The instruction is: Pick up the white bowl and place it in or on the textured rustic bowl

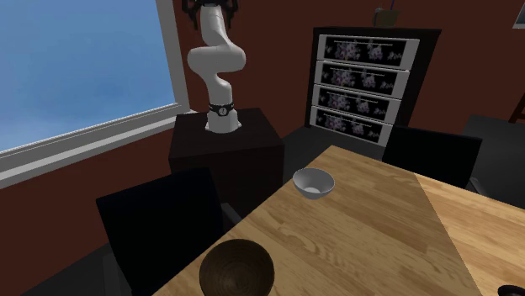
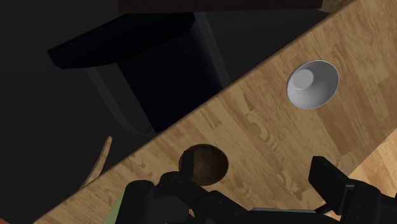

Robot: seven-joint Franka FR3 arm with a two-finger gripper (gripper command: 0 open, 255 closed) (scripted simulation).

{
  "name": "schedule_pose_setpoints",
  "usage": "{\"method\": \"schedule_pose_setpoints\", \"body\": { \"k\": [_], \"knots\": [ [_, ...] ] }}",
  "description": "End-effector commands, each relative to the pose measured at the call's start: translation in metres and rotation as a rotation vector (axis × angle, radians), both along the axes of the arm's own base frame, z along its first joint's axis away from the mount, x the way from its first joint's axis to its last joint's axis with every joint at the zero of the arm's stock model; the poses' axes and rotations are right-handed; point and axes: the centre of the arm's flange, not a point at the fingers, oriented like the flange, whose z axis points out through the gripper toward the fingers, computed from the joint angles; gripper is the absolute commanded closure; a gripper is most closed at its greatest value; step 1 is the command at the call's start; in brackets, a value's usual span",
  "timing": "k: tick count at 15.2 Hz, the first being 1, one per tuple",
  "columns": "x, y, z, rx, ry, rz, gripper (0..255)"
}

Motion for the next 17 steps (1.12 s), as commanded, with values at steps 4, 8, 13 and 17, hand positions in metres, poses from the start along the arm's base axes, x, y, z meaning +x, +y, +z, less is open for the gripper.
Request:
{"method": "schedule_pose_setpoints", "body": {
  "k": [4,8,13,17],
  "knots": [
    [0.007,0.028,-0.028,-0.008,-0.001,0.004,0],
    [0.016,0.065,-0.066,-0.018,-0.003,0.009,0],
    [0.028,0.111,-0.114,-0.031,-0.006,0.016,0],
    [0.037,0.147,-0.152,-0.042,-0.007,0.021,0]
  ]
}}
